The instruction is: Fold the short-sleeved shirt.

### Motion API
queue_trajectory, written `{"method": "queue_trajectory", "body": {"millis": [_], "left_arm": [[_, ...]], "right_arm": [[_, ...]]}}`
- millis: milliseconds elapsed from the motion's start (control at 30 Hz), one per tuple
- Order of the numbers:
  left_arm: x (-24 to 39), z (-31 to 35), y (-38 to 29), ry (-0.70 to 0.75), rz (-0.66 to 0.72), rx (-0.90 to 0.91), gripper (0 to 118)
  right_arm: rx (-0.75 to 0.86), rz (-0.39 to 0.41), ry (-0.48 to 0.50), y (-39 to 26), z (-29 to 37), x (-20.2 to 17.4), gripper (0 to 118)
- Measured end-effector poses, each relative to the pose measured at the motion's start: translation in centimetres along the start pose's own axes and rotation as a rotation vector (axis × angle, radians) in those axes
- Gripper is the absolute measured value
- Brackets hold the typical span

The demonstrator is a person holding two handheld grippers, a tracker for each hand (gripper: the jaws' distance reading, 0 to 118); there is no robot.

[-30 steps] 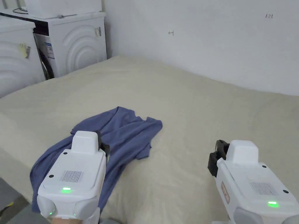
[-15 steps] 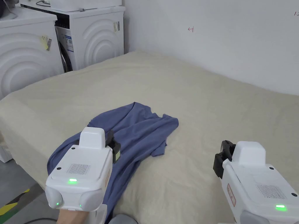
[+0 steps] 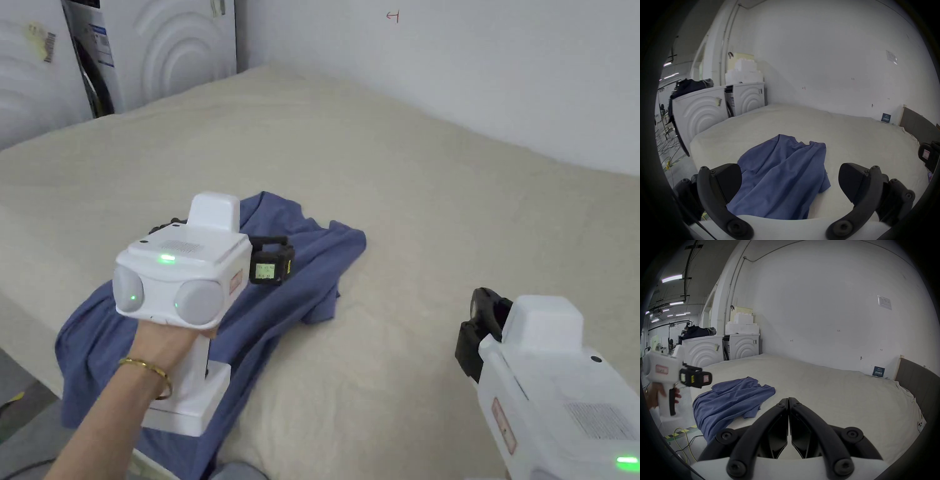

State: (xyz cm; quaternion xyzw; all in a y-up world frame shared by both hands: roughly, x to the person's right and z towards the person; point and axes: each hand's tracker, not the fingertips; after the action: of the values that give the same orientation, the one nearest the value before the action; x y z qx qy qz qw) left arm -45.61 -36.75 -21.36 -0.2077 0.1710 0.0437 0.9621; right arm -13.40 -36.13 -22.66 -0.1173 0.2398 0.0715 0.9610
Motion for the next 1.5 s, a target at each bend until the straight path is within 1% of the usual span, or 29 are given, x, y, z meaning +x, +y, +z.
{"method": "queue_trajectory", "body": {"millis": [100,200,300,400,433,567,667,767,833,867,900,967,1000,1033,1067,1100,1133,1200,1233,1400,1467,1500], "left_arm": [[-0.3,-4.3,2.1,-0.041,-0.027,-0.107,118],[-0.8,-9.9,4.2,-0.096,-0.025,-0.236,118],[-0.8,-15.0,5.5,-0.108,-0.077,-0.353,118],[-0.4,-19.2,6.1,-0.133,-0.15,-0.476,118],[-0.5,-20.7,6.0,-0.145,-0.156,-0.499,118],[-0.1,-24.5,5.8,-0.196,-0.135,-0.64,118],[0.6,-27.1,5.1,-0.166,-0.161,-0.718,118],[1.1,-28.5,4.1,-0.129,-0.219,-0.739,118],[1.2,-29.3,3.6,-0.119,-0.219,-0.767,117],[1.1,-29.6,3.4,-0.12,-0.205,-0.781,111],[1.1,-29.8,3.1,-0.122,-0.183,-0.797,96],[0.8,-30.0,2.6,-0.121,-0.105,-0.831,59],[0.8,-29.9,2.2,-0.089,-0.084,-0.828,53],[0.7,-29.7,2.1,-0.074,-0.067,-0.799,52],[0.7,-29.6,2.1,-0.083,-0.049,-0.796,47],[0.3,-29.6,2.3,-0.083,-0.071,-0.798,28],[0.3,-29.5,2.3,-0.065,-0.087,-0.791,0],[0.2,-29.4,2.0,-0.004,-0.13,-0.75,0],[0.7,-29.2,2.1,-0.034,-0.057,-0.753,0],[2.5,-27.3,0.9,0.032,-0.166,-0.607,0],[3.2,-25.9,0.9,0.038,-0.173,-0.538,0],[2.6,-24.6,1.5,0.044,-0.159,-0.498,0]], "right_arm": [[-0.007,0.002,-0.005,0.1,-1.3,0.2,0],[-0.014,-0.01,-0.012,-0.1,-2.7,0.4,0],[-0.031,-0.029,-0.013,-0.3,-4.2,0.8,0],[-0.045,-0.027,-0.016,-0.7,-5.4,1.0,0],[-0.048,-0.023,-0.018,-0.8,-5.8,1.1,0],[-0.075,-0.023,-0.019,-1.4,-7.0,1.7,0],[-0.083,-0.007,-0.028,-1.8,-7.3,2.2,0],[-0.089,-0.003,-0.035,-2.1,-7.4,3.0,0],[-0.098,0.001,-0.043,-2.3,-7.4,3.5,0],[-0.102,0.008,-0.049,-2.4,-7.4,3.7,0],[-0.106,0.016,-0.055,-2.6,-7.4,3.8,0],[-0.111,0.028,-0.064,-2.8,-7.5,4.1,0],[-0.113,0.027,-0.062,-2.9,-7.5,4.2,0],[-0.115,0.023,-0.06,-3.0,-7.5,4.3,0],[-0.119,0.017,-0.059,-3.1,-7.5,4.3,0],[-0.122,0.011,-0.058,-3.2,-7.5,4.3,0],[-0.123,0.006,-0.056,-3.3,-7.5,4.3,0],[-0.126,-0.003,-0.051,-3.4,-7.4,4.2,0],[-0.127,-0.006,-0.051,-3.5,-7.4,4.2,0],[-0.12,-0.012,-0.05,-3.1,-6.3,4.2,0],[-0.108,-0.012,-0.058,-2.7,-5.5,4.3,0],[-0.101,-0.016,-0.061,-2.4,-5.0,4.4,0]]}}
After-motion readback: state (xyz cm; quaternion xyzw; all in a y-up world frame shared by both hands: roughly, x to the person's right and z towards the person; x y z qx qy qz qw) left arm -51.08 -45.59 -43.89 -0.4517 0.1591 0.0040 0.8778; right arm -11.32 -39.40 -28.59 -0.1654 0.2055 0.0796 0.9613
